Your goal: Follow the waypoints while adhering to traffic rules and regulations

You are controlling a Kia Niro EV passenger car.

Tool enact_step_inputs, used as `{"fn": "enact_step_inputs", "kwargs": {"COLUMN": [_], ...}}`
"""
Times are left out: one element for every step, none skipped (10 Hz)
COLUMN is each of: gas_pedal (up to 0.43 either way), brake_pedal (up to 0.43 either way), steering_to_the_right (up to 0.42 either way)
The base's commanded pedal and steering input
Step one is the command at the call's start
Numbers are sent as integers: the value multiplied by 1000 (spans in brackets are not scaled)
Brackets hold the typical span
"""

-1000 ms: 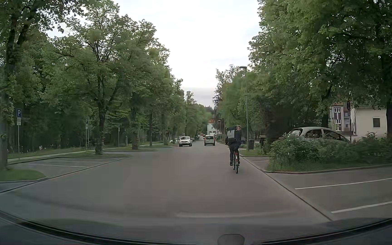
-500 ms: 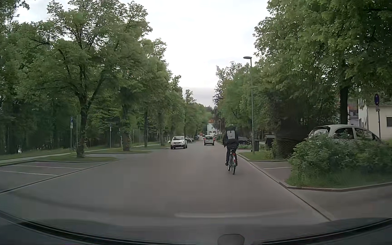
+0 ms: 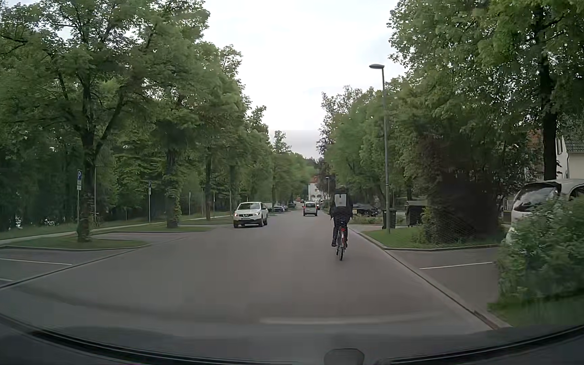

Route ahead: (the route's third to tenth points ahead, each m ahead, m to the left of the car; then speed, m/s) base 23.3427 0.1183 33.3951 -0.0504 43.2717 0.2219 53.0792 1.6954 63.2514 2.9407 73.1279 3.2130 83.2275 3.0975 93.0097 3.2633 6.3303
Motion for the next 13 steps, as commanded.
{"fn": "enact_step_inputs", "kwargs": {"gas_pedal": [189, 220, 240, 260, 268, 268, 280, 287, 287, 311, 311, 311, 311], "brake_pedal": [0, 0, 0, 0, 0, 0, 0, 0, 0, 0, 0, 0, 0], "steering_to_the_right": [-3, -9, -15, -21, -28, -35, -41, -50, -59, -65, -65, -63, -55]}}
